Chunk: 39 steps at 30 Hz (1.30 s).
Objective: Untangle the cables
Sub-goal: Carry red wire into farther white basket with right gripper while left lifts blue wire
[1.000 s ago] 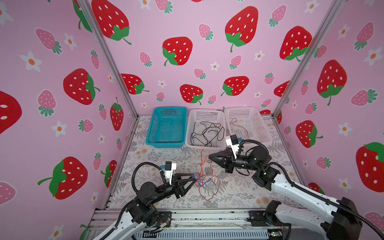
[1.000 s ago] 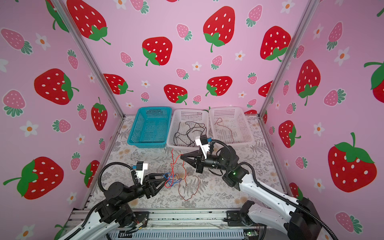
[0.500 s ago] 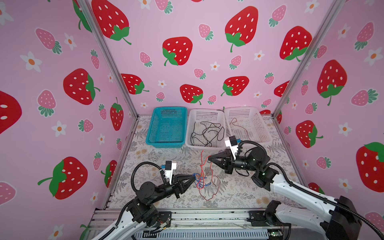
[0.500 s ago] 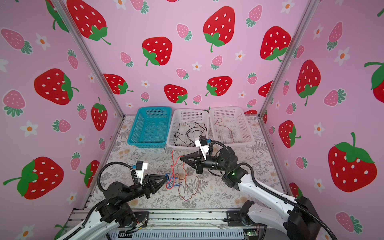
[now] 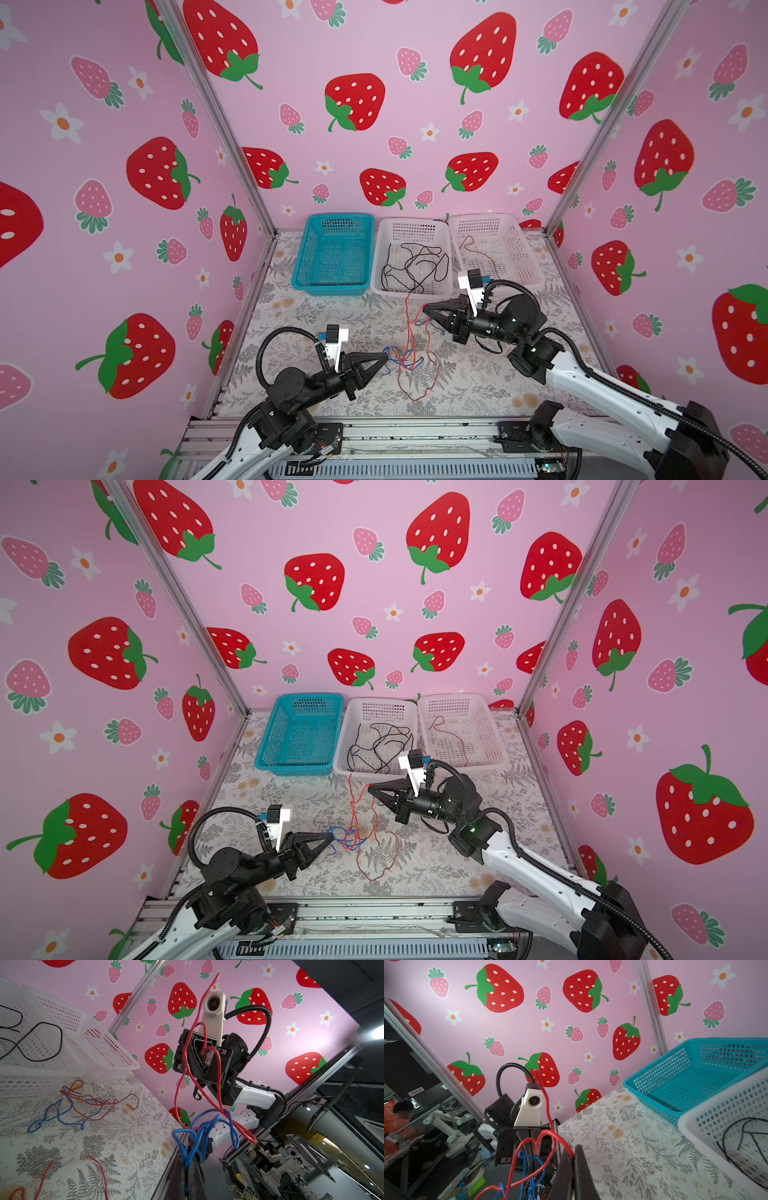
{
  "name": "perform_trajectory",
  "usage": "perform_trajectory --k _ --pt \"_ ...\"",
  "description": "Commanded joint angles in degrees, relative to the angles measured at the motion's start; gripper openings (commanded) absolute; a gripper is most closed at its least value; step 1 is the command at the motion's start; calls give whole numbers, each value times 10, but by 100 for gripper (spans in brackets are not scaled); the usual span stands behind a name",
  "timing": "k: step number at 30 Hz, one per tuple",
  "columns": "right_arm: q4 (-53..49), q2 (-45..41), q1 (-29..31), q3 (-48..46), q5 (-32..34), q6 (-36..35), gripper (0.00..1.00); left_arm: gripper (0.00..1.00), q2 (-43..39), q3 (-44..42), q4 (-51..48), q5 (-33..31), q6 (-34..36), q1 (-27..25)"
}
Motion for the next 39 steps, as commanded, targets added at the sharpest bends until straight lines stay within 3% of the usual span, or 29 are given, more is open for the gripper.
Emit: perform_trajectory --k 1,14,18,23,30,34,39 --pt "-10 -24 -27 -14 62 19 0 0 -26 18 -39 -2 -3 -2" --pt "-114 -73 -159 -65 207 67 0 0 -82 37 -145 -13 10 -3" --pt "-143 -105 -227 -78 209 76 0 0 -85 52 -198 -27 22 -3" --pt "-240 -120 -288 -44 223 33 0 0 -83 85 -295 -86 40 -3" --pt "-331 -137 -325 10 238 -7 0 0 -55 136 -419 -209 47 -2" --pt "-379 -150 -332 51 300 -29 0 0 -22 168 -469 -273 47 -1" --pt "-397 -129 -332 88 351 -25 0 0 25 205 -466 -301 64 -1"
